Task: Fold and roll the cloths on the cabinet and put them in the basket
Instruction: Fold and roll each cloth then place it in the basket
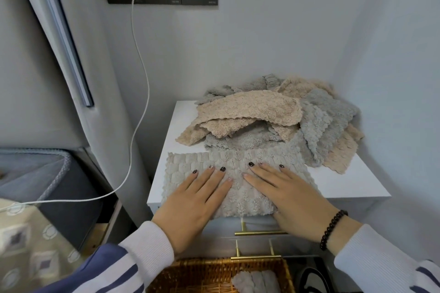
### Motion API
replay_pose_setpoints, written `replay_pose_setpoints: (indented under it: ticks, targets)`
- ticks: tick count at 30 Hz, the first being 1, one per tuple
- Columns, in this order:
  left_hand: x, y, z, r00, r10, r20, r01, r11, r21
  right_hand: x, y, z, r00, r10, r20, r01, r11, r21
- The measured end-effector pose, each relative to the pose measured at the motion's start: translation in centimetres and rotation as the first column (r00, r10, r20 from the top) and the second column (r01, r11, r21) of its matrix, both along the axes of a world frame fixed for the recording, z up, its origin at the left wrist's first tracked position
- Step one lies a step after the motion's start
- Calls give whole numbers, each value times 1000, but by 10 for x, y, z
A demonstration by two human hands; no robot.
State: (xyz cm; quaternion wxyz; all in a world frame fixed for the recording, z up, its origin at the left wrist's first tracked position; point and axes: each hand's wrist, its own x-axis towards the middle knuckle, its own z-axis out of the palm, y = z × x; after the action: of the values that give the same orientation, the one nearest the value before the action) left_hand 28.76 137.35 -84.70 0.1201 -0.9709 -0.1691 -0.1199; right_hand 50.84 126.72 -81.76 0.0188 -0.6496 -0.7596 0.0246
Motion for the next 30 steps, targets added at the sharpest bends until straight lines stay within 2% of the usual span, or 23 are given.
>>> replay_pose_setpoints:
  ticks: [3,5,7,10,13,16,18,20,21,22,25,26,30]
  targets:
    - [-5,5,4,991,-92,100,94,996,-13,5,-4,20,981,-55,-184,45,997,-59]
    - [-10,7,16,980,-63,188,94,983,-159,15,-6,33,934,-149,-323,135,989,-65]
    - [-16,10,32,959,45,280,54,941,-335,24,-9,45,885,-229,-406,237,971,-32]
    - [-22,18,52,903,208,377,98,754,-649,40,-13,62,803,-310,-509,367,930,12]
    - [-21,30,64,784,369,499,184,630,-754,53,-17,78,725,-322,-609,453,889,69]
    - [-16,34,71,626,552,551,353,429,-831,65,-19,84,528,-291,-798,538,842,49]
    - [-11,35,74,537,680,499,451,268,-851,66,-16,81,330,-265,-906,578,815,-28]
    - [-3,35,77,481,758,441,466,205,-861,63,-10,75,123,-224,-967,581,806,-113]
    - [1,36,77,462,780,423,440,213,-872,60,-5,71,69,-215,-974,596,792,-133]
    - [5,37,77,449,791,416,395,241,-886,58,1,66,92,-222,-971,639,761,-114]
    - [14,42,76,443,782,439,225,377,-898,50,16,59,441,-377,-814,764,633,122]
    - [17,42,77,443,774,453,165,426,-889,46,19,60,498,-394,-772,774,603,192]
    - [26,36,90,429,753,500,34,539,-842,37,28,67,500,-368,-784,808,525,269]
